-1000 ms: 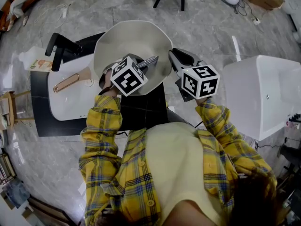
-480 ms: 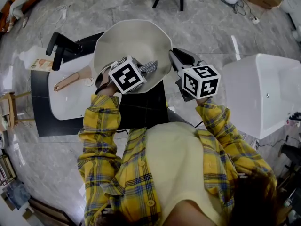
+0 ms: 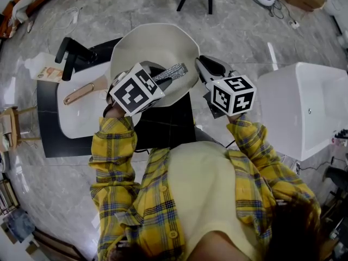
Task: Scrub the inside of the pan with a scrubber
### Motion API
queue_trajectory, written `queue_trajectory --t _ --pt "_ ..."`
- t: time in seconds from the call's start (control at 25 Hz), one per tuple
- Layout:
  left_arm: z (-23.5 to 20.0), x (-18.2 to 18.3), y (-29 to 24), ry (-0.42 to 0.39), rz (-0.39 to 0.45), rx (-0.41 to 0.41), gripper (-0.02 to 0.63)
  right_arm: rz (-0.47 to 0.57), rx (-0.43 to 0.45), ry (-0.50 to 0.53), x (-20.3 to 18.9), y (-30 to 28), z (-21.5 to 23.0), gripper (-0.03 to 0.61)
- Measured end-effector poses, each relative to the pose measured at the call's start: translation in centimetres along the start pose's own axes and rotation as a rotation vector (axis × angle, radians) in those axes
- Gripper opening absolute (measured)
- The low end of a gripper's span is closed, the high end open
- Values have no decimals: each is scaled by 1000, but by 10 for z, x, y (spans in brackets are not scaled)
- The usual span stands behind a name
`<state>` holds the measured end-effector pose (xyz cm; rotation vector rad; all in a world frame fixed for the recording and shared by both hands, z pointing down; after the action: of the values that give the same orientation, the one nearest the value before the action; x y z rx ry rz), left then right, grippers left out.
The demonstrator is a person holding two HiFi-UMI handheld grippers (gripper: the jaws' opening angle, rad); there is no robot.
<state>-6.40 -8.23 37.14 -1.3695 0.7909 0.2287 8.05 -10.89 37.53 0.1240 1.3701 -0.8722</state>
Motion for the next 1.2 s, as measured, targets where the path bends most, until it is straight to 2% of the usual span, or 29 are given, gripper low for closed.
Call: queue_trajectory --t 0.12,0.32,0.52,0.72,0.84,0.92,1.04,1.2 --pt "-3 8 18 7 106 84 87 6 2 3 2 3 -2 18" --pt "-5 14 43 74 300 237 87 15 9 10 6 6 -5 18" --pt "1 7 60 153 423 354 87 26 26 20 11 8 -11 18" --pt "6 -10 81 269 532 463 87 28 47 35 14 9 -17 18" --pt "4 -22 95 364 615 554 87 26 61 39 14 8 -21 18" --pt "4 -30 103 436 676 587 87 25 71 41 13 7 -24 18" --pt "4 -41 110 512 717 610 86 25 84 45 13 5 -28 18" --pt "9 -50 113 555 726 648 87 25 99 50 14 5 -33 18"
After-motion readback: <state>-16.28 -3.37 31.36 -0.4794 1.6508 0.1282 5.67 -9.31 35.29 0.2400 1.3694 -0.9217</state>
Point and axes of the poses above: the fingertips, and each gripper's own axes: y backward along the fingers, z to its right, x out of its top, the point moved 6 cm from there along y, backward along the fingers
